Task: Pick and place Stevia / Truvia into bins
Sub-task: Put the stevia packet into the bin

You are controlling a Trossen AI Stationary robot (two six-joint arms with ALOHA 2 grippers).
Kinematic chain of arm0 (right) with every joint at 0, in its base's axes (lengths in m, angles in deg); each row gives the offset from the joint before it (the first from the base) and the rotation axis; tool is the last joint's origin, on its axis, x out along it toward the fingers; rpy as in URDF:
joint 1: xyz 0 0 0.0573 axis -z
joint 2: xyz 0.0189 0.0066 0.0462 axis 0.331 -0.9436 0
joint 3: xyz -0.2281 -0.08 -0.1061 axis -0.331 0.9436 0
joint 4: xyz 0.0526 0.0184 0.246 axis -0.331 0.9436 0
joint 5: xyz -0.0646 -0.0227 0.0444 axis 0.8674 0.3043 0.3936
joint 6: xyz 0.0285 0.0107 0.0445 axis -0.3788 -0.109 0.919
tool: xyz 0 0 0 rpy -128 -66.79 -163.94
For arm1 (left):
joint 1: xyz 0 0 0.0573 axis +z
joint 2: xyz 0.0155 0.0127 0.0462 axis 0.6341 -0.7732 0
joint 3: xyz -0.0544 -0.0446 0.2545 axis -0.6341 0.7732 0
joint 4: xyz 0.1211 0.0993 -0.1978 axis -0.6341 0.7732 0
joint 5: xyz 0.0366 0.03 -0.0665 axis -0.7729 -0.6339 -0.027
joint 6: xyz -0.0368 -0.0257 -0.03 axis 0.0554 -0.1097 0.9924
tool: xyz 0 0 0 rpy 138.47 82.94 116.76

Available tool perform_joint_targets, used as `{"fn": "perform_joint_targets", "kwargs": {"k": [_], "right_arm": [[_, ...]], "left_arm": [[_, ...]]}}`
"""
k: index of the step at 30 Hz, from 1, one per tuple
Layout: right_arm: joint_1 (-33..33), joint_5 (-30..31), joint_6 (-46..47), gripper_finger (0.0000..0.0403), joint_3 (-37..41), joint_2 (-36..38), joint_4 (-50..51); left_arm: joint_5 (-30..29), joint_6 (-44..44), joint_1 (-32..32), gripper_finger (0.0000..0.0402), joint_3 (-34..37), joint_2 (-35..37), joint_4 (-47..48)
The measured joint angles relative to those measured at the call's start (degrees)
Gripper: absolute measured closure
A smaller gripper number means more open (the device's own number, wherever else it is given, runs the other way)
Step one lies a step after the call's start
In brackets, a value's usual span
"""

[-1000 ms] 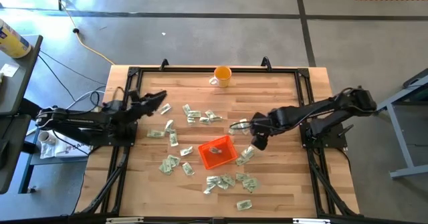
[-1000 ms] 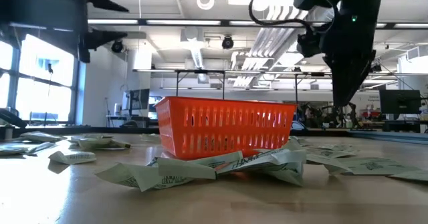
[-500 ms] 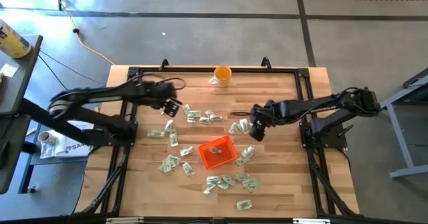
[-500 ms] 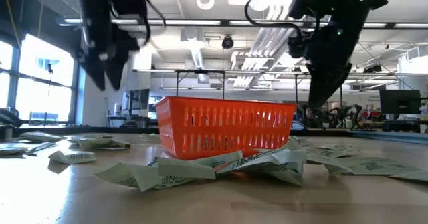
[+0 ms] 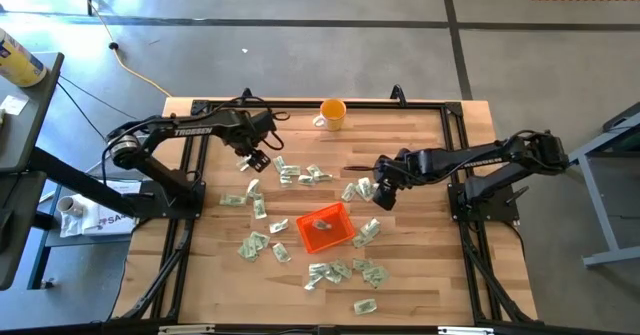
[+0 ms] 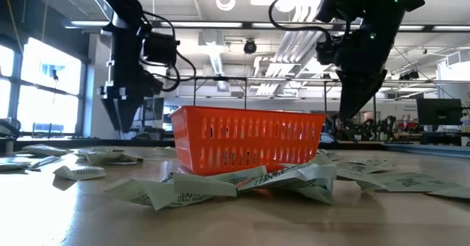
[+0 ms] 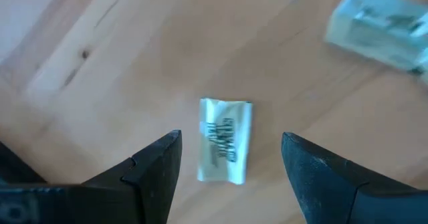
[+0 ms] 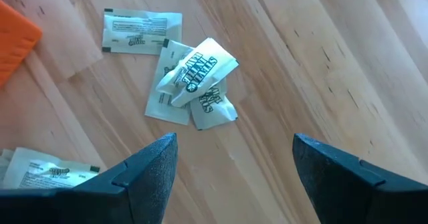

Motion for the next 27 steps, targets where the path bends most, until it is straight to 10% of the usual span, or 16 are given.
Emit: {"fn": "perform_joint_targets", "kwargs": {"k": [18,27], "right_arm": [[0.0,2.9,6.3,0.0116,0.0,0.0,-0.1],[0.0,2.8,8.0,0.0116,0.0,0.0,-0.1]], "left_arm": [[7.2,-7.4,4.2,0.0121,7.1,-5.8,-3.9],[7.9,-6.9,4.2,0.0278,7.7,-6.0,-5.1]]}}
